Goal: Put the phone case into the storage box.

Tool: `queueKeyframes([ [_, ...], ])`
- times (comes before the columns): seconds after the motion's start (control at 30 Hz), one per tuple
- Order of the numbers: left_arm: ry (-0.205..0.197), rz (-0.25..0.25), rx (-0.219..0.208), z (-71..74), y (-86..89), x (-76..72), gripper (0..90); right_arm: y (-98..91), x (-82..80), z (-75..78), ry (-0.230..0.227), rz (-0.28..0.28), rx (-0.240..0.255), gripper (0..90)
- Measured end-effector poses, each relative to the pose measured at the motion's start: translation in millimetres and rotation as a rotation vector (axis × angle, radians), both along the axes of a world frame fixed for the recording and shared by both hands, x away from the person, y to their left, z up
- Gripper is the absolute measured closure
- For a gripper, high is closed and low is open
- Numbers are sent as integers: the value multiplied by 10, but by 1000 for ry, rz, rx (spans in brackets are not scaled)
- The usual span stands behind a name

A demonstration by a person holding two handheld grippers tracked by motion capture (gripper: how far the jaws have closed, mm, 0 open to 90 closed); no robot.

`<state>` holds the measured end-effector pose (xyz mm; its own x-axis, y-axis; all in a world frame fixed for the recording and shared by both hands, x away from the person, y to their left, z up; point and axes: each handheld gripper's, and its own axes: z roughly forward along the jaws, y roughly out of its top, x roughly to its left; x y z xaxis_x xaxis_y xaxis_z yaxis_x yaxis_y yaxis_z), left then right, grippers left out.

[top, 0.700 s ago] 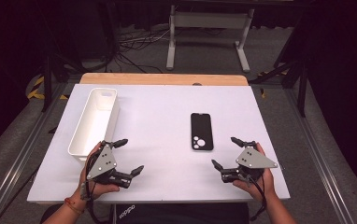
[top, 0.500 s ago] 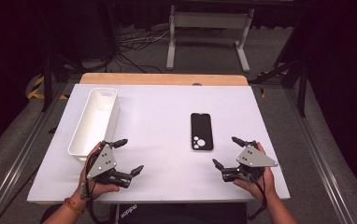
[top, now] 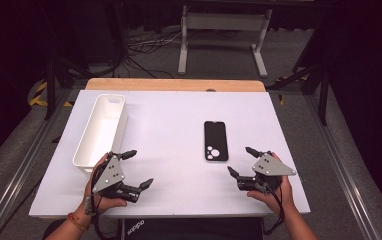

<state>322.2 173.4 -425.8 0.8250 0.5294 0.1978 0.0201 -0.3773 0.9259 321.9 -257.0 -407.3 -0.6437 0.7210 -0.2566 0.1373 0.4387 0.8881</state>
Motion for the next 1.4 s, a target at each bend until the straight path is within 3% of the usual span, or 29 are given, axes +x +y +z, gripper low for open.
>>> queueKeyframes([
  [0.1,4,0,3,5,2,-6,45,0,12,0,10,-2,-7,250],
  [0.2,6,-2,3,1,6,4,45,-14,42,-11,21,-20,-15,374],
  [0.33,8,-4,5,-11,-11,7,45,-45,103,-33,48,-51,-16,550],
  [0.43,18,-11,16,-22,-20,7,45,-72,150,-25,72,-70,-15,760],
  [0.53,22,-18,19,-26,-32,11,46,-87,223,-19,92,-94,-7,895],
  [0.77,31,-25,18,-39,-32,22,46,-72,530,-57,170,-154,5,900],
  [0.9,36,-34,20,-47,-40,20,43,-54,743,-24,183,-179,0,900],
  [1.1,35,-37,22,-53,-42,29,45,8,1116,-101,236,-212,-33,900],
  [1.33,44,-49,23,-67,-50,38,45,21,1485,-188,319,-247,-10,900],
  [1.4,42,-49,22,-64,-48,40,45,46,1587,-214,336,-261,-24,900],
])
